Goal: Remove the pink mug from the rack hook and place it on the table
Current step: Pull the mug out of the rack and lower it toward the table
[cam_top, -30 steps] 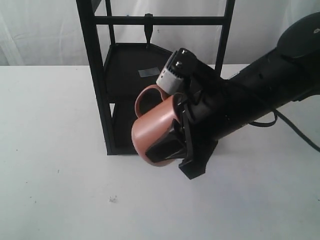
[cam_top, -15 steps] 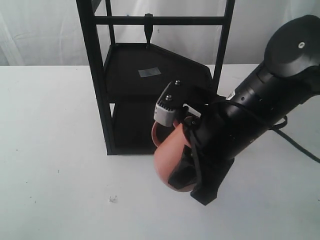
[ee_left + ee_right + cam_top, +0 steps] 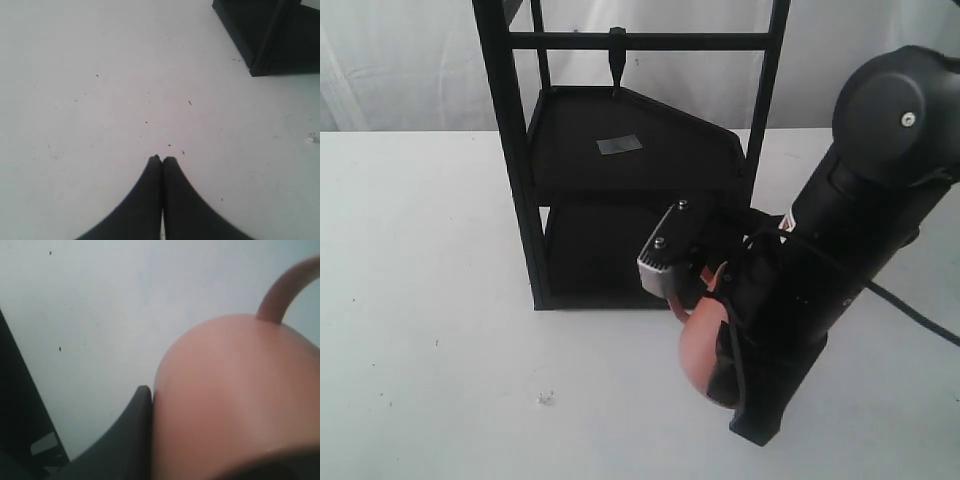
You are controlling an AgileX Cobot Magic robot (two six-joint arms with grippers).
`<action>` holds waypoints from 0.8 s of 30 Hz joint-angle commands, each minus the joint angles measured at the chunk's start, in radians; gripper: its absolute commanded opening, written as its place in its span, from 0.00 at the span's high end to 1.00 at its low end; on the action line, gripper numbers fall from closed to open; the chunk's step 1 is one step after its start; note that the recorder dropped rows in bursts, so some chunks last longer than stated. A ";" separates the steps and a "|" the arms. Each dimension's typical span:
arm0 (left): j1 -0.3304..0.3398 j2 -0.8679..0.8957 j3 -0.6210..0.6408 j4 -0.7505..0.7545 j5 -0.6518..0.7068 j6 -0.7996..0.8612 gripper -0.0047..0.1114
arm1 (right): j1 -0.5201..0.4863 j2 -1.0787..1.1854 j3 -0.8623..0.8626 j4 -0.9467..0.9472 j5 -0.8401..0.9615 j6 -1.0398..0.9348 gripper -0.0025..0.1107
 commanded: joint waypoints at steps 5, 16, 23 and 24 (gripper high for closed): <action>-0.002 -0.005 0.002 -0.009 -0.001 0.000 0.96 | 0.048 0.028 -0.007 -0.062 0.031 0.071 0.98; -0.002 -0.005 0.002 -0.009 -0.001 0.000 0.96 | 0.050 0.110 -0.014 -0.060 0.028 0.077 0.98; -0.002 -0.005 0.002 -0.009 -0.001 0.000 0.96 | 0.099 0.127 -0.058 -0.064 0.023 0.090 0.98; -0.002 -0.005 0.002 -0.009 -0.001 0.000 0.96 | 0.106 0.133 -0.069 -0.072 0.023 0.097 0.98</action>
